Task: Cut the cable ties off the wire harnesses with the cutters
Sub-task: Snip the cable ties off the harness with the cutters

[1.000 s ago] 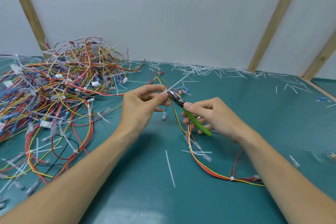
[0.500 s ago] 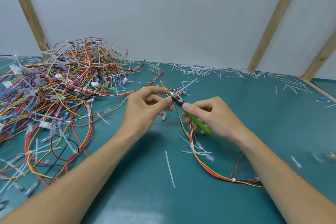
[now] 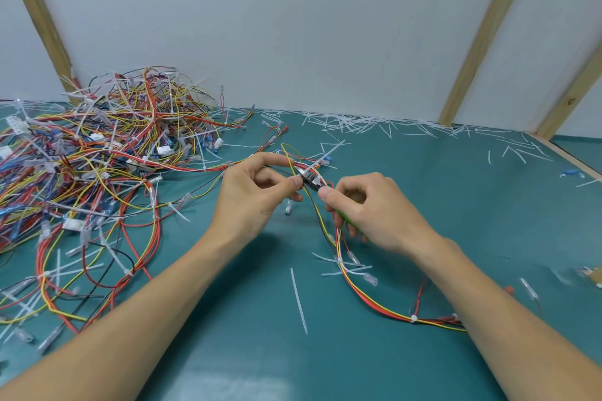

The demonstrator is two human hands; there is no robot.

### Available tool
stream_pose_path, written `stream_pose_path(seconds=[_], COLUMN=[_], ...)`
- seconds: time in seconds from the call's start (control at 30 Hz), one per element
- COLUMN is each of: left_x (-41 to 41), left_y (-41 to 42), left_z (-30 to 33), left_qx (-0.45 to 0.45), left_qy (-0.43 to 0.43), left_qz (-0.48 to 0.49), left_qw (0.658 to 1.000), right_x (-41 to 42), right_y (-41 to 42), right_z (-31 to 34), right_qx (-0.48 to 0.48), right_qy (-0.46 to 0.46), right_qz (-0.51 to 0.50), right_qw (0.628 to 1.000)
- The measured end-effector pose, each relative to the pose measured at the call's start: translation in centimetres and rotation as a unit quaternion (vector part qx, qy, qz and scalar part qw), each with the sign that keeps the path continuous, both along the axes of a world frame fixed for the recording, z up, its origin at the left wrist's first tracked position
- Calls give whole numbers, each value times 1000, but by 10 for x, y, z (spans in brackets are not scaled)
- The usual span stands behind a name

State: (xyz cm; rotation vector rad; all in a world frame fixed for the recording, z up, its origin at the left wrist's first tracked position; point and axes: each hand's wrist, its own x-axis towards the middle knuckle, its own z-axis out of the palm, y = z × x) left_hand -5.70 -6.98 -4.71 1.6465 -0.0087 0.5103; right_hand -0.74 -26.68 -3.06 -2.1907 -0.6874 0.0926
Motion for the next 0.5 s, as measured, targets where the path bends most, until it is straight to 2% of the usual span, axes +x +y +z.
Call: stream_pose_path(seconds=[0.5], left_x=[0], left_y=[-2], left_z=[-2], left_qx=[-2], left_qy=[4], left_qz=[2], left_qw=[1000], right_x=[-3], right_y=[1], right_z=[3], right_qx=[-37], right_qy=[-47], right_qz=[-14], right_qw=[998])
